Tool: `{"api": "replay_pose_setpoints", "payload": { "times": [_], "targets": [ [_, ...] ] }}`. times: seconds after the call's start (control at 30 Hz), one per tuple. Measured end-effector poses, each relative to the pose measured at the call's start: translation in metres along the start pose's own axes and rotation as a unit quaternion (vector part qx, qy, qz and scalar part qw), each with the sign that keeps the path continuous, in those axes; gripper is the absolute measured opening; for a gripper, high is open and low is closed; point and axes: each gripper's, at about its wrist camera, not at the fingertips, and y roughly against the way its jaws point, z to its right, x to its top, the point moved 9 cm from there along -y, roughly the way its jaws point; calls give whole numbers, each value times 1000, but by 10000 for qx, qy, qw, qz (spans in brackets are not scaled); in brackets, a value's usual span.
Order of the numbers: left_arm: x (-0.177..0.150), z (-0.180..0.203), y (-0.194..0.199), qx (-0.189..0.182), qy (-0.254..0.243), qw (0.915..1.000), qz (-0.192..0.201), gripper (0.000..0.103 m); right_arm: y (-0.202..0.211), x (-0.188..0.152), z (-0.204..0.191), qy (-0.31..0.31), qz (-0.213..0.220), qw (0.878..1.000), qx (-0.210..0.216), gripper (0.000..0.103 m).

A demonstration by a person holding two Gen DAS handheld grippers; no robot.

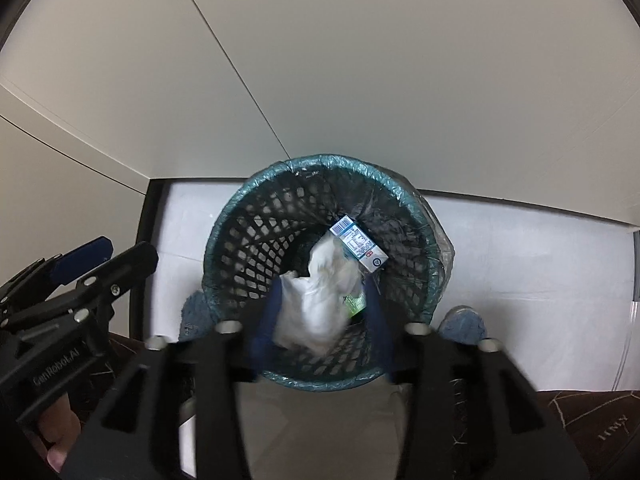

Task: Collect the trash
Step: 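Raise both empty tools back up toward the counter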

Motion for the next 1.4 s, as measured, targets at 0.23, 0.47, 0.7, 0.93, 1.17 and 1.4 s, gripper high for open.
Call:
{"api": "replay_pose_setpoints", "payload": {
  "times": [0.23, 0.47, 0.7, 0.93, 1.17, 1.4],
  "targets": [
    [22, -6, 41, 112, 9, 9992, 390, 80, 31, 7, -2, 38, 187, 9998, -67, 72],
    [40, -5, 96, 30, 36, 9968, 802, 90, 77, 16, -3, 215, 553, 9979, -277, 83],
    [53, 10, 158, -61, -76, 9915, 1297, 97, 154, 37, 0, 109, 1320, 9903, -421, 94],
    [61, 21, 219, -3, -117, 9861, 1657, 97, 220, 52, 0, 110, 1900, 9803, -533, 95],
    [69, 25, 280, 33, -89, 9805, 1962, 97, 288, 65, -3, 142, 2447, 9681, -516, 95],
    [82, 31, 337, 4, -84, 9739, 2269, 97, 351, 79, -9, 210, 2914, 9549, -529, 95]
  ]
}}
